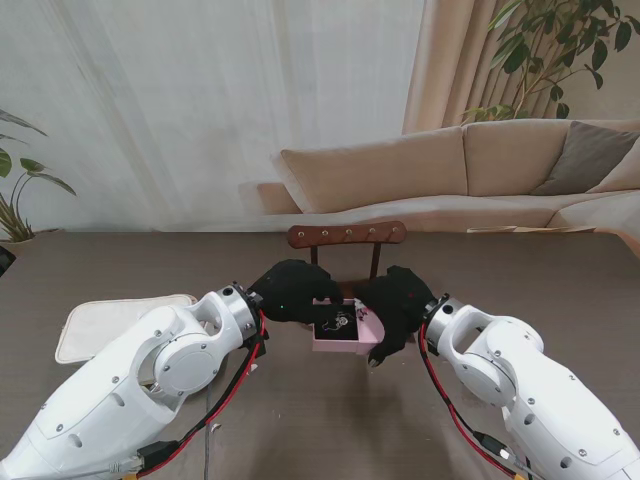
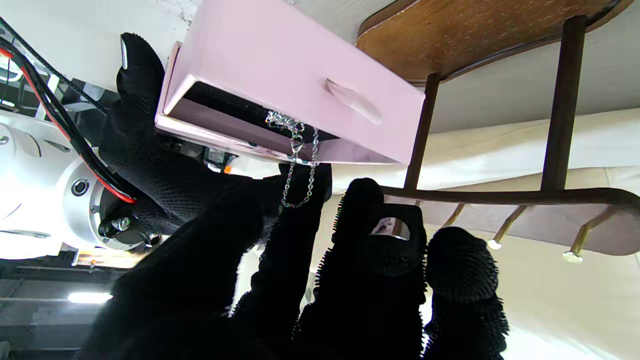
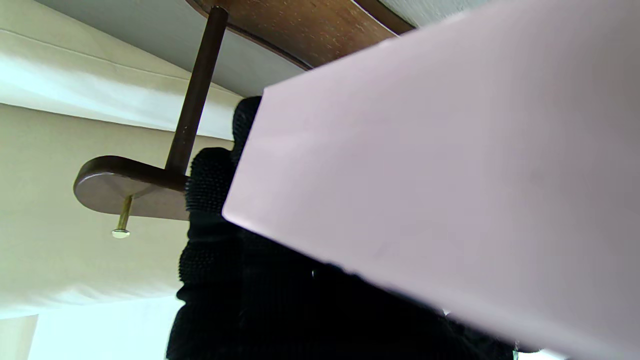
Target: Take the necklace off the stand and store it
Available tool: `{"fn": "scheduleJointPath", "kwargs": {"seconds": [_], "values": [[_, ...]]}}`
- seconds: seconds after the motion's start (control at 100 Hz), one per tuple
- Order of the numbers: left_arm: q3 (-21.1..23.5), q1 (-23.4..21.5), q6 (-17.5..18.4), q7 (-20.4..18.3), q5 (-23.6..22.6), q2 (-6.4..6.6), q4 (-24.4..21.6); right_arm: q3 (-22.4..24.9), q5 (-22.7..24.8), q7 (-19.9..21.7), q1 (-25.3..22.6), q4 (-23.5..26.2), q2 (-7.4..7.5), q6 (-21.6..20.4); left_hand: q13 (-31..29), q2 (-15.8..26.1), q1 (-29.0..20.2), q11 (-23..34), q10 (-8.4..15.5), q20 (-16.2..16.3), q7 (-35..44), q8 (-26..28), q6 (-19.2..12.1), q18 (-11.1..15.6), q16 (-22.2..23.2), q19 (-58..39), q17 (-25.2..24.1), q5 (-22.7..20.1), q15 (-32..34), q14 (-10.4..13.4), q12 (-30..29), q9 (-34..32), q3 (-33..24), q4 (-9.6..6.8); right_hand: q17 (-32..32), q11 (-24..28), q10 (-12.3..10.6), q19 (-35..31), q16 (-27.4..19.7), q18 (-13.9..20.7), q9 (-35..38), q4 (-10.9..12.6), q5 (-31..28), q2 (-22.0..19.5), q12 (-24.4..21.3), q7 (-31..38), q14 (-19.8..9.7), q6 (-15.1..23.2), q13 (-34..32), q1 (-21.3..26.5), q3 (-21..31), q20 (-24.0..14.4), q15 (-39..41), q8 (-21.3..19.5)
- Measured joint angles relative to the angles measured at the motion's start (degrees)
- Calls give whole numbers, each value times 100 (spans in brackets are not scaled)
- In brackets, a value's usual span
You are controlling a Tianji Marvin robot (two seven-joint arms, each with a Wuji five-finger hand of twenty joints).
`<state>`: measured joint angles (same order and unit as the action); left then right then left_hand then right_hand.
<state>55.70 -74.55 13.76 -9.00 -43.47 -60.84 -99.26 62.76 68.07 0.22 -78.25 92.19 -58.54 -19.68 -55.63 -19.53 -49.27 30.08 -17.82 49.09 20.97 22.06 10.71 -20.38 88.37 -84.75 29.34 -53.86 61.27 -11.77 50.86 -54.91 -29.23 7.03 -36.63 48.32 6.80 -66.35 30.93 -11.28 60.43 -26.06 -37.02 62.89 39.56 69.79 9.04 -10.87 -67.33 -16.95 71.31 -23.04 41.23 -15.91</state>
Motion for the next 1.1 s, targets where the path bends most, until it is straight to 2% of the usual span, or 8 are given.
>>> {"fn": "scheduleJointPath", "kwargs": {"seconds": [0.11,0.28,0.45,0.58,0.74,0.89,1.01,1.1], "values": [[-1,-4,-6,16,30,-3,1,1,-5,1,-10,5,0,0,-2,63,-556,0,10,0,121,-62,-144,4,0,0,-2,27,0,5,0,0,372,14,0,0,0,0,0,0,0,0,0,0,1,0,-1,0,0,0,0,0,0,0],[9,-7,45,0,-257,7,-9,3,-1,14,-16,12,2,-2,-2,64,-606,0,14,-4,-54,-463,-149,5,1,1,-9,85,0,6,0,1,509,7,0,0,-1,0,0,0,0,0,0,0,1,0,-3,1,0,0,0,0,0,0],[37,-40,65,-9,-190,14,-36,20,2,44,-28,32,3,-6,-2,64,412,-5,14,-6,-666,-838,-151,6,1,1,-69,236,0,6,-1,1,-305,5,0,0,-1,0,0,0,0,0,0,0,1,0,-4,1,0,0,0,0,-1,0],[117,-116,68,-7,-138,13,-80,24,3,49,-31,38,4,-10,-2,63,964,-22,14,-5,-801,-927,-413,8,1,1,-76,529,0,6,-2,4,-628,-1,0,0,-1,0,0,0,0,0,0,0,1,0,-5,2,0,0,0,0,-1,0],[167,-174,73,20,-92,12,-90,24,5,60,-34,43,5,-14,129,62,908,-79,14,-5,-575,-688,-543,9,1,1,-99,488,-31,6,-2,97,-484,-1,0,0,-2,0,0,0,0,0,0,0,1,0,-6,2,0,0,0,0,-1,0],[184,-213,72,116,5,6,-88,20,5,62,-34,44,6,-17,128,62,-280,-79,14,-6,11,-424,-692,9,1,1,-141,272,-31,6,-2,96,498,-9,0,0,-2,0,0,0,0,0,0,0,1,0,-6,2,0,0,0,0,-1,0],[238,-270,61,128,40,-3,-99,27,0,73,-38,57,6,-19,126,62,-264,-88,14,-6,20,-385,-621,10,1,78,-210,281,-201,5,-12,95,589,-11,0,0,-2,0,0,0,0,0,0,0,1,0,-6,2,0,0,0,0,-2,0],[390,-438,-83,81,157,-14,-221,75,-11,104,-65,96,4,-20,126,62,-37,-109,14,-5,-179,-220,-381,10,1,82,-215,313,-283,-13,-74,95,217,7,0,0,-3,0,0,1,0,0,0,0,1,0,-6,3,0,0,0,0,-2,0]]}}
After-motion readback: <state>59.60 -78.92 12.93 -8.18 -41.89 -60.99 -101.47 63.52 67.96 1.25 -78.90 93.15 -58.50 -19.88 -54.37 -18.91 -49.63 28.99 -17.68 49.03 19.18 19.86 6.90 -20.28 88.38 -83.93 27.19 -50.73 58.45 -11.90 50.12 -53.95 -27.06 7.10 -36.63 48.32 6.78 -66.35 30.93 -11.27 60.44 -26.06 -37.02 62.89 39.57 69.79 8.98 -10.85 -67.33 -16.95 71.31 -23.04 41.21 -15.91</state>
